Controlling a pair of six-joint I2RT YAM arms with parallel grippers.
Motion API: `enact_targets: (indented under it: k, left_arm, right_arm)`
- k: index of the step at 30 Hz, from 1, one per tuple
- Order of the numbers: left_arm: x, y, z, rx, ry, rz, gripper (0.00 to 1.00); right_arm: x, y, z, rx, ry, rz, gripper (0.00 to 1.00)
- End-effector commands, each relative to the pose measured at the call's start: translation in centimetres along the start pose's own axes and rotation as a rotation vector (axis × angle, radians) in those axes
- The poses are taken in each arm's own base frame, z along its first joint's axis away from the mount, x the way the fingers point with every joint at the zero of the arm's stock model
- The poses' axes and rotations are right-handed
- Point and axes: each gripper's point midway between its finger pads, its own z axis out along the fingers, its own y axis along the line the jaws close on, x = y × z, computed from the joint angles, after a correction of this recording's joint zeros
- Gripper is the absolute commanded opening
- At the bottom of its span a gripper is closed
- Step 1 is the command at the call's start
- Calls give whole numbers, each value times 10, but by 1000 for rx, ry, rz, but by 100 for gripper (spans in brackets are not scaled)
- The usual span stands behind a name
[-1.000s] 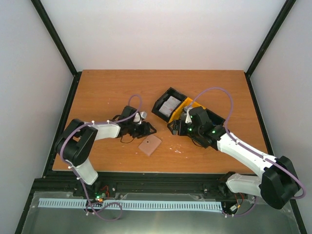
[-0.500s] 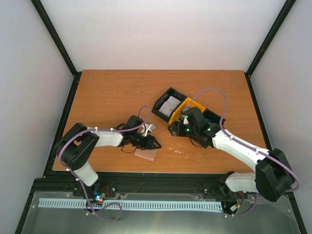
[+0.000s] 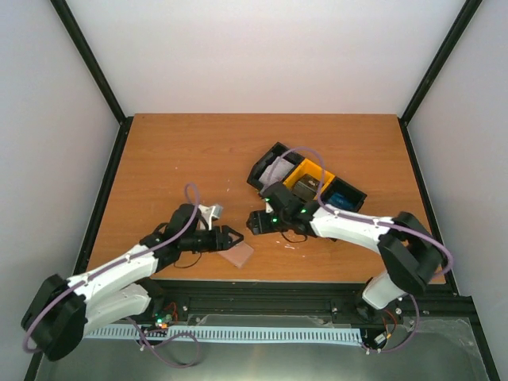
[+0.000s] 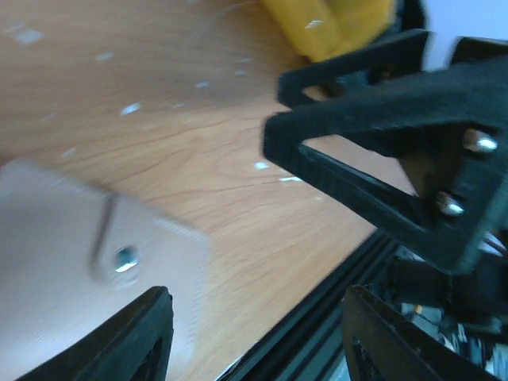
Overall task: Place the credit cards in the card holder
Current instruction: Open the card holder at the center of the board.
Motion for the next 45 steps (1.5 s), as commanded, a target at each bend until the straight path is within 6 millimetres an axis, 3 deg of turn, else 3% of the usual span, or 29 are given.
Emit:
enact_targets:
  k: [1,8,13,15,20,30,34,45]
  left_arm:
    - [20,60,-15,-250,-66,-248,59]
    - [31,84,-25,-288,-144,-407,58]
    - [37,87,-20,-229,-152,-449,58]
    - [35,80,-17,-178,-155,-444,58]
    - [39,90,-14,-181,-154,-474,56]
    - [36,91,-7,-144,-152,-463,51]
    - [29,85,-7,-97,-176,-429,50]
    - [-5,38,-15,119,-251,-308,50]
  right_arm:
    - [4,28,23,4,19,-82,72]
    - [39,47,52,12,122,-151,55]
    - [61,42,62,49,164,-144,48]
    - [66,43,62,30,168,-112,45]
    - [79,41,64,-17,179,-17,37]
    - [96,31,81,-30,223,97,29]
    - [95,26,81,-60,227,121,29]
    - [91,34,79,-193,238,188,29]
